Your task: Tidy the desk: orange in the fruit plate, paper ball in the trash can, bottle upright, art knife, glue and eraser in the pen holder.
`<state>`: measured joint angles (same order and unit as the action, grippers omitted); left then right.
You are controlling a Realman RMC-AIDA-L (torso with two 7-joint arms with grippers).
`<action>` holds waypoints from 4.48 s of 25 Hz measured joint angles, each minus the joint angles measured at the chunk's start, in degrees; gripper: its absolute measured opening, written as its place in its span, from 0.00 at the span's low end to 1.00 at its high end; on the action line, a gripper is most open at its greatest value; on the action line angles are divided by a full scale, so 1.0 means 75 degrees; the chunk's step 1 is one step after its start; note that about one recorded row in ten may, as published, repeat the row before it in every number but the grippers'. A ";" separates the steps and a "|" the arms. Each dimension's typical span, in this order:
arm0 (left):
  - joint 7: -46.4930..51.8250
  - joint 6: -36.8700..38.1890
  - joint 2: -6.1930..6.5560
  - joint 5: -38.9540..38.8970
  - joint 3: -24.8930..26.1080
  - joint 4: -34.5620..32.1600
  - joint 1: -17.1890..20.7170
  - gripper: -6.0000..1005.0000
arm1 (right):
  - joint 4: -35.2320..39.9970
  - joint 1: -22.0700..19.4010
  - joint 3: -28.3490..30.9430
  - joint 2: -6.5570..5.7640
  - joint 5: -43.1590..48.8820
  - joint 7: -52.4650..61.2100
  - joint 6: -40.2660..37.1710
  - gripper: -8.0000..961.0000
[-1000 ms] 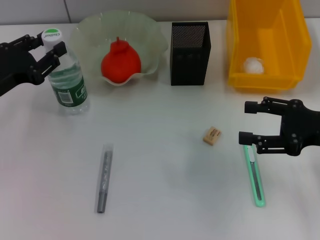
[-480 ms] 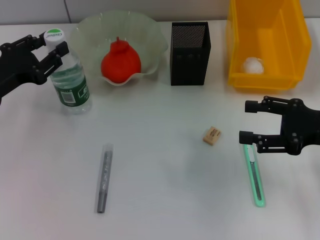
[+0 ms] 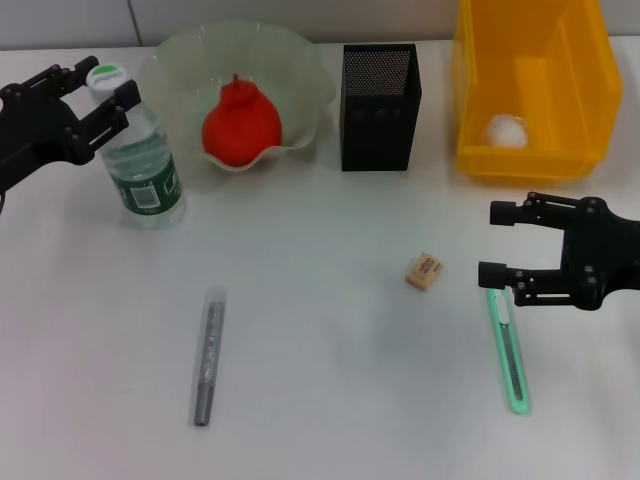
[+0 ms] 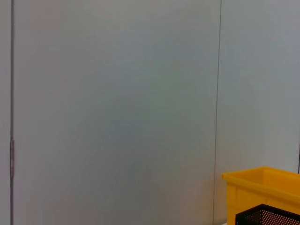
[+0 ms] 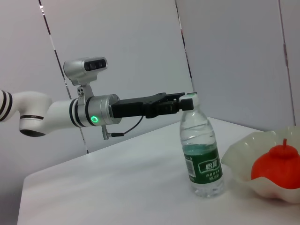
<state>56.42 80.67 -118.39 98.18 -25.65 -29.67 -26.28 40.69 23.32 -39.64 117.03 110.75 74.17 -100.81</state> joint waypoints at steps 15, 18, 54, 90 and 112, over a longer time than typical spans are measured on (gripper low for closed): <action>-0.0007 0.0028 -0.0002 -0.0143 -0.0022 0.0007 -0.0008 0.80 | 0.0000 0.0031 0.0011 0.0048 0.0000 0.0037 -0.0002 0.87; -0.0009 0.0116 0.0007 -0.0339 -0.0060 0.0006 0.0021 0.80 | 0.0000 0.0032 0.0019 0.0052 0.0000 0.0056 -0.0012 0.87; 0.0917 0.2381 0.0198 0.0701 -0.3214 0.0076 0.0135 0.80 | 0.2500 0.0969 -0.0733 -0.0094 0.1004 0.4954 -0.0441 0.87; 0.1029 0.1845 0.0188 0.1328 -0.3316 0.0100 -0.0212 0.80 | 0.1421 0.4120 -0.5654 0.0331 0.6127 1.1247 0.0672 0.87; 0.1079 0.1600 0.0191 0.1395 -0.3329 0.0100 -0.0382 0.80 | 0.1317 0.3756 -0.6320 0.0375 0.5619 1.1359 0.1503 0.60</action>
<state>64.51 92.68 -116.96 108.65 -50.62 -28.92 -29.14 50.57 51.49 -87.04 119.84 152.89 159.36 -89.53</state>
